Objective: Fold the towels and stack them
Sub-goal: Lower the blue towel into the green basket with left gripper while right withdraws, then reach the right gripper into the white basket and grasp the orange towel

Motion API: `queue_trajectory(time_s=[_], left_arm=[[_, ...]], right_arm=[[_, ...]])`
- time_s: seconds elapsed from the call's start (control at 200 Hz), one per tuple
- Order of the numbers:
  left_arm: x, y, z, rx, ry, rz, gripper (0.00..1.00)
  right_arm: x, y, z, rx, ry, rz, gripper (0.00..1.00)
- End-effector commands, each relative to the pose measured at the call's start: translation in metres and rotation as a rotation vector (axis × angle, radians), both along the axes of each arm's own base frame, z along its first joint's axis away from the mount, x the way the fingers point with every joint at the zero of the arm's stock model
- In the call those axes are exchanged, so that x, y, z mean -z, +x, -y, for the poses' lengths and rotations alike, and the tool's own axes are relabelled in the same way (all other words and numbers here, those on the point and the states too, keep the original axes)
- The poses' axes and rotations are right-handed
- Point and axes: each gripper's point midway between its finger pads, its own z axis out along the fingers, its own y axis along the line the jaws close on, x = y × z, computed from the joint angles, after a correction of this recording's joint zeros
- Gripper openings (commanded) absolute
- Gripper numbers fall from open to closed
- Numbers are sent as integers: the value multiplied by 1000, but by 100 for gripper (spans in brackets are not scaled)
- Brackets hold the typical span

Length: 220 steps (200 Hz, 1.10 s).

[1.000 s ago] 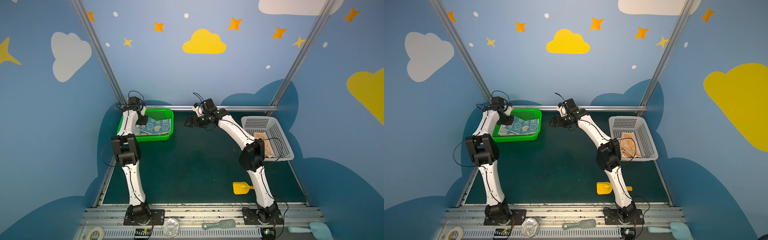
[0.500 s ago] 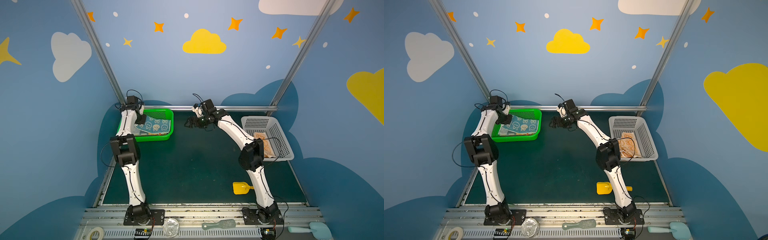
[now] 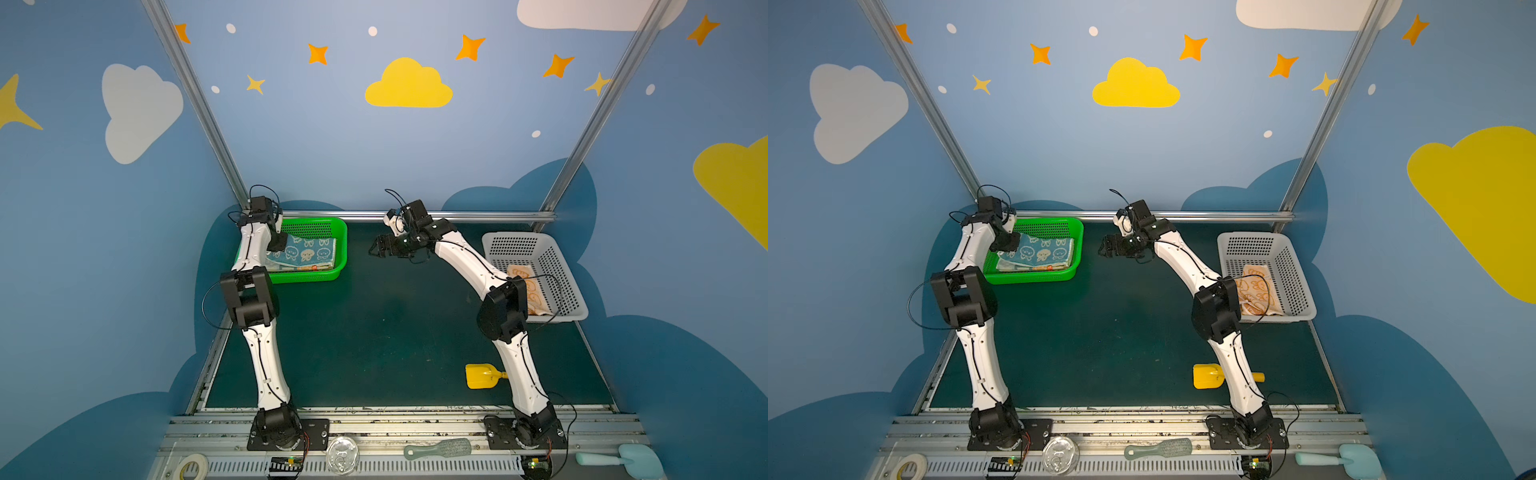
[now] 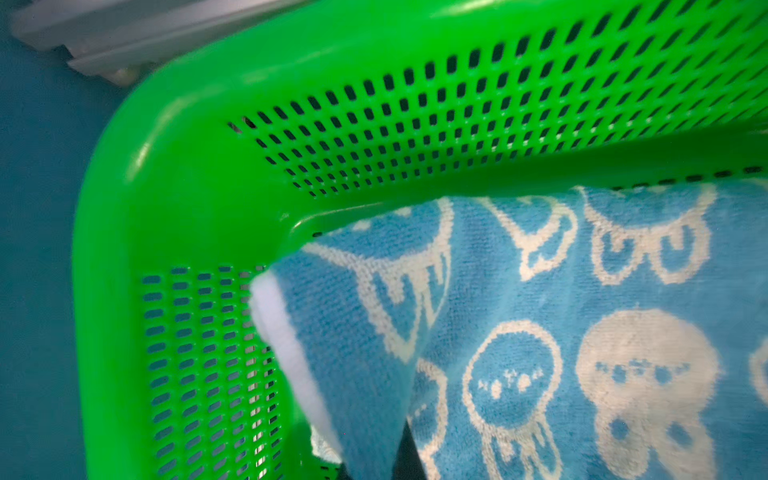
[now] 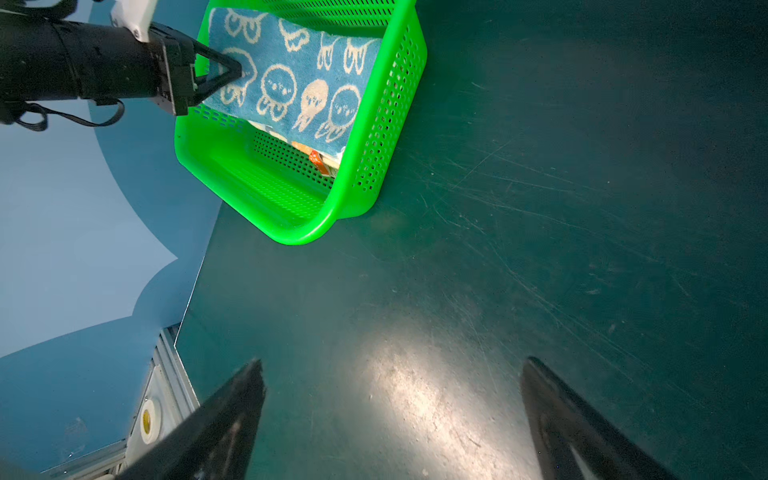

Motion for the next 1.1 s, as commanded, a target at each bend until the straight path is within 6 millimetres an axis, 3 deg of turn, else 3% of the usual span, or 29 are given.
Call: queue_trajectory(time_s=[0.0, 0.03, 0.065, 0.085, 0.095, 0.195, 0.32, 0.385, 0.476, 0.571, 0.731, 0.826, 0.951, 1.096], left_arm=[[-9, 5, -7, -31, 22, 27, 23], [-11, 5, -9, -44, 26, 32, 39], [-14, 5, -11, -57, 32, 38, 70], [-16, 6, -11, -63, 36, 42, 94], [-17, 6, -12, -65, 38, 45, 98], [-37, 4, -12, -92, 42, 81, 100], [-79, -1, -2, -95, 30, 154, 100], [-108, -5, 12, -61, 29, 207, 100], [-146, -9, 46, 18, 53, 285, 100], [-179, -13, 94, 108, 71, 399, 100], [-213, -29, 201, 352, 142, 530, 100], [-212, -40, 268, 483, 180, 548, 100], [-195, -55, 353, 650, 187, 539, 100], [-179, -65, 433, 780, 260, 582, 100]], right_arm=[[7, -1, -2, -12, -4, -6, 96], [7, -1, -1, -12, -3, -4, 96], [5, -1, -1, -12, -2, -2, 96], [3, -1, -1, -11, -1, 1, 96], [2, -1, 0, -10, -2, 2, 96], [-10, -4, 4, -12, -8, 23, 96], [-24, -7, 20, 17, -56, 52, 96], [-30, -9, 35, 53, -84, 42, 96], [-38, -12, 64, 128, -135, 26, 96], [-45, -15, 107, 228, -221, 18, 96], [-44, -15, 211, 490, -419, 25, 96], [-39, -18, 268, 621, -479, 0, 96], [-25, -28, 342, 796, -516, -89, 96], [13, -43, 408, 930, -540, -252, 96]])
